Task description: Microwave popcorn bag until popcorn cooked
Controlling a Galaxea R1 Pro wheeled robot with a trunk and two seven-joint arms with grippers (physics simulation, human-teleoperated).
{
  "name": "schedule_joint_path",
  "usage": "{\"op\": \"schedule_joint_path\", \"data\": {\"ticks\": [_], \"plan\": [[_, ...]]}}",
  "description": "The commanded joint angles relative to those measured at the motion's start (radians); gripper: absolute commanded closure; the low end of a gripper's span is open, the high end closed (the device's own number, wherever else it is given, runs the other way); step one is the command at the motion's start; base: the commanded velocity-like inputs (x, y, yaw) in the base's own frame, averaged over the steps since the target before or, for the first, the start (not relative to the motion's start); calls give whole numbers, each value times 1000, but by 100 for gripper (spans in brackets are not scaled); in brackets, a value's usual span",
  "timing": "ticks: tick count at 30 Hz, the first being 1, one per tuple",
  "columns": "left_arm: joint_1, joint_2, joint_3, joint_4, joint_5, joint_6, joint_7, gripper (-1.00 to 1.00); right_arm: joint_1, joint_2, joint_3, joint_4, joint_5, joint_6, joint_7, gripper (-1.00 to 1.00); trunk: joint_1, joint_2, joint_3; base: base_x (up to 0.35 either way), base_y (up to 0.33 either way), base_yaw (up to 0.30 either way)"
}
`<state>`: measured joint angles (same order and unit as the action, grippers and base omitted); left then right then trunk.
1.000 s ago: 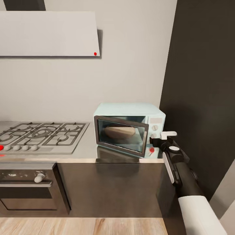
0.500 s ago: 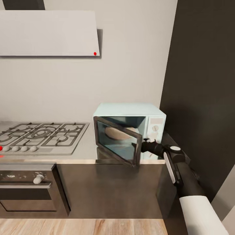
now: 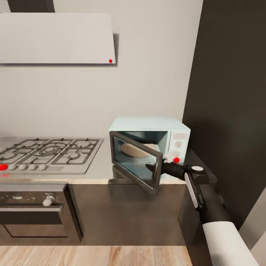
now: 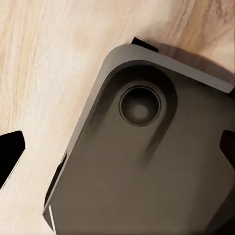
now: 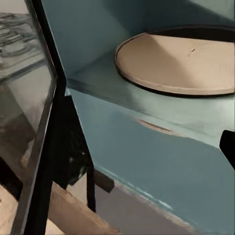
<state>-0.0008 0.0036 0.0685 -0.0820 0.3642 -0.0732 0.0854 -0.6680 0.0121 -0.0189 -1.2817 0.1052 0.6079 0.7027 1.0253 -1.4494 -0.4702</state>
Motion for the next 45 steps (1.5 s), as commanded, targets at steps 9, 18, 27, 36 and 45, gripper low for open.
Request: {"op": "schedule_joint_path", "data": {"ticks": [9, 18, 27, 36, 45], "plan": [[0, -1, 7, -1, -2, -2, 1, -100, -1, -7, -3, 2, 10, 3, 9, -100, 0, -1, -1, -232, 238, 0], [0, -1, 7, -1, -2, -2, 2, -100, -1, -11, -4, 2, 16, 3, 7, -100, 0, -1, -1, -237, 255, 0], [0, -1, 7, -1, -1, -2, 2, -100, -1, -11, -4, 2, 17, 3, 4, -100, 0, -1, -1, -161, 321, 0], [0, 1, 6, 1, -2, -2, 2, -100, -1, -16, -8, 2, 19, 1, 2, -100, 0, -1, -1, -95, 197, 0], [0, 1, 6, 1, -2, -2, 2, -100, -1, -166, -305, 126, 93, -11, -29, -100, 0, -1, -1, -1, 2, 0]]}}
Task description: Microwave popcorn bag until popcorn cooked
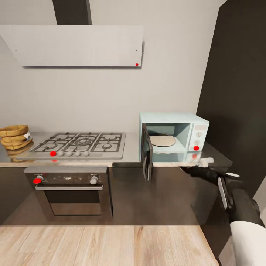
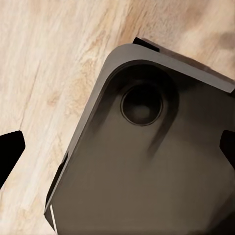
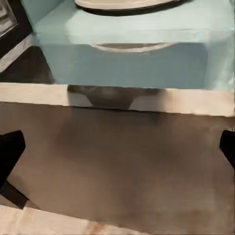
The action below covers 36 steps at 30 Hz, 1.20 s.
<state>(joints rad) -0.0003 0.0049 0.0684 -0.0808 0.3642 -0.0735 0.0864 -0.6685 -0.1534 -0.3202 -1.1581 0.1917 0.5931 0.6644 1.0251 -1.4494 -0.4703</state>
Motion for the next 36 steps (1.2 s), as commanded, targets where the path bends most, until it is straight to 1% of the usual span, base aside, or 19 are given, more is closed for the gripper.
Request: {"op": "schedule_joint_path", "data": {"ticks": [1, 3, 4, 6, 8, 9, 10, 12, 14, 15, 16, 17, 20, 23, 26, 28, 30, 32, 36], "plan": [[-1, 0, 7, -1, -2, -2, 1, -100, -1, -28, -21, 101, 29, -7, 6, -100, 0, -1, -1, 0, 0, 0], [-1, 0, 7, -1, -2, -2, 1, -100, 0, -40, -29, 190, 44, -36, 5, -100, 0, -1, -1, 0, 0, 0], [-1, 0, 7, -1, -2, -2, 1, -100, 1, -44, -30, 244, 79, -54, 7, -100, 0, -1, -1, 0, 0, 0], [-1, 0, 7, -1, -2, -2, 2, -100, 30, -35, -31, 286, 162, -56, 1, -100, 0, -1, -1, 0, 0, 0], [-1, 0, 6, -1, -2, -2, 2, -100, 78, -28, -31, 296, 207, -55, 0, -100, 0, -1, -1, 0, 0, 2], [-1, 0, 7, -1, -2, -2, 2, -100, 98, -26, -31, 302, 218, -56, -2, -100, 0, -1, -1, 0, 0, 94], [-1, 0, 6, -1, -2, -2, 2, -100, 107, -26, -30, 315, 222, -57, -4, -100, 0, -1, -1, 0, 0, 163], [0, 0, 7, -1, -1, -2, 3, -100, 119, -23, -29, 396, 228, -62, -28, -100, 0, -1, -1, 0, 0, 243], [-1, 1, 7, -1, -1, -2, 3, -100, 123, -16, -28, 495, 232, -66, -104, -100, 0, -1, -1, 0, 0, 281], [-1, 1, 7, -1, 0, -2, 3, -100, 124, -10, -27, 534, 229, -67, -171, -100, 0, -1, -1, 0, 0, 292], [-1, 1, 8, -1, 1, -2, 3, -100, 125, -1, -28, 556, 226, -68, -222, -100, 0, -1, -1, 0, 0, 296], [0, 1, 11, -1, 2, -2, 3, -100, 125, 12, -29, 569, 223, -69, -249, -100, 0, -1, -1, 0, 0, 298], [-1, 1, 14, -1, 4, -3, 5, -100, 125, 33, -31, 604, 223, -70, -274, -100, 0, -1, -1, 0, 0, 299], [-1, 3, 16, -1, 6, -3, 7, -100, 125, 52, -29, 676, 232, -70, -286, -100, 0, -1, -1, 0, 0, 300], [0, 5, 17, 1, 9, -3, 11, -100, 125, 81, -27, 781, 235, -74, -290, -100, 0, -1, -1, 0, 0, 300], [-1, 6, 17, 1, 10, -3, 11, -100, 125, 88, -26, 865, 238, -127, -292, -100, 0, -1, -1, 0, 0, 300], [0, 6, 17, 1, 10, -3, 12, -100, 125, 92, -24, 926, 239, -214, -316, -100, 0, -1, -1, 0, 0, 300], [0, 6, 17, 1, 10, -3, 12, -100, 125, 99, -24, 959, 235, -283, -388, -100, 0, -1, -1, 0, 0, 300], [-1, 7, 17, 1, 10, -2, 12, -100, 125, 104, -24, 980, 236, -298, -417, -100, 0, -1, -1, 0, 0, 300]]}}
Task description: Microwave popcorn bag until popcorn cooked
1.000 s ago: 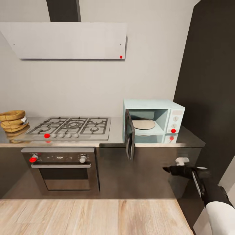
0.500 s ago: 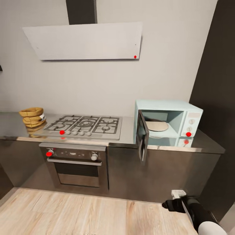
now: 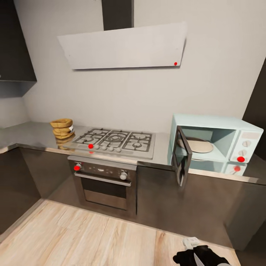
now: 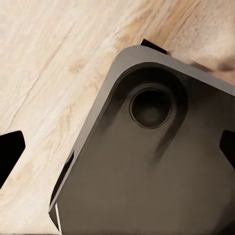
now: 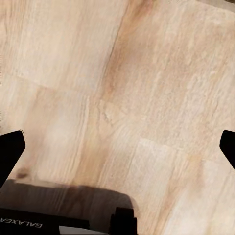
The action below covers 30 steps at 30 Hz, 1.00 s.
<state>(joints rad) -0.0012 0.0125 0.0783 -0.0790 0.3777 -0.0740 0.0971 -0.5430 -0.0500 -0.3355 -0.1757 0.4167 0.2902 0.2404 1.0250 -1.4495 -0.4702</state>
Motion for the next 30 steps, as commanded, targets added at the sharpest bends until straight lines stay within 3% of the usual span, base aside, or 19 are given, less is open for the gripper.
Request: {"op": "schedule_joint_path", "data": {"ticks": [1, 11, 30], "plan": [[0, 0, 8, -1, -3, -1, 1, -100, 0, 1, -8, 0, 11, 4, 5, -100, 0, -1, -1, 0, 0, 300], [0, 0, 8, -1, -2, -1, 1, -100, 0, 4, -7, 66, 13, -28, -1, -100, 0, -1, -1, 0, 0, 300], [0, 0, 7, -1, -3, -1, 1, -100, 0, 2, -7, 68, 11, -37, 15, -100, 0, -1, -1, 0, 0, 300]]}}
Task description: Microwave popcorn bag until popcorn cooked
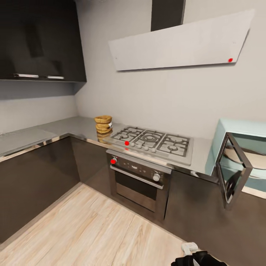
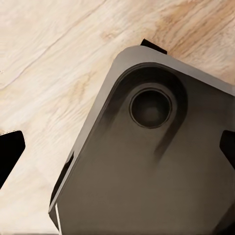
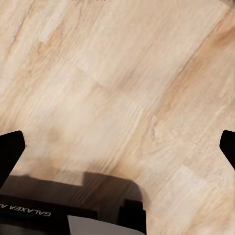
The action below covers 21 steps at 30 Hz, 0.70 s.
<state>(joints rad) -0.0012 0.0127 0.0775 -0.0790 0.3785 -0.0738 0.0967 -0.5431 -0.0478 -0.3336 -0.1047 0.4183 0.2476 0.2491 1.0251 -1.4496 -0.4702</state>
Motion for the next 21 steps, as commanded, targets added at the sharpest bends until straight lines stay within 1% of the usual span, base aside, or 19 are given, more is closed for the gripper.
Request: {"op": "schedule_joint_path", "data": {"ticks": [1, 6, 8, 12, 15, 16, 18, 20, 21], "plan": [[0, 2, 8, -1, -3, -1, 1, -100, 0, 0, -9, -3, 10, 5, 8, -100, 0, 0, -1, 0, 0, 300], [1, 2, 7, 0, 39, 0, 0, -100, 0, 0, -8, -2, 10, 5, 9, -100, 0, 0, -1, 0, 0, 300], [1, 2, 7, 0, 47, 1, 0, -100, 0, 1, -7, -1, 10, 5, 10, -100, 0, 0, -1, 3, 0, 300], [0, 1, 6, 1, 51, 1, 0, -100, 0, 2, -7, 0, 10, 5, 10, -100, 0, 0, -1, 102, 0, 300], [0, 2, 5, 1, 51, 0, -1, -100, 0, 3, -7, 0, 10, 5, 9, -100, 0, 0, -1, 234, 0, 265], [0, 2, 6, 1, 52, 1, -2, -100, 0, 4, -7, 1, 10, 5, 8, -100, 0, 0, -1, 299, 0, 125], [0, 2, 5, 1, 52, 1, -6, -100, 0, 13, -7, 1, 16, 6, 3, -100, 0, 0, -1, 314, 0, 52], [0, 3, 5, 1, 52, 2, -8, -100, 0, 21, -8, 2, 44, 7, 3, -100, 0, 0, -1, 321, 34, 13], [0, 3, 5, 1, 52, 2, -9, -100, 0, 22, -8, 2, 49, 6, 1, -100, 0, 0, -1, 323, 72, 5]]}}
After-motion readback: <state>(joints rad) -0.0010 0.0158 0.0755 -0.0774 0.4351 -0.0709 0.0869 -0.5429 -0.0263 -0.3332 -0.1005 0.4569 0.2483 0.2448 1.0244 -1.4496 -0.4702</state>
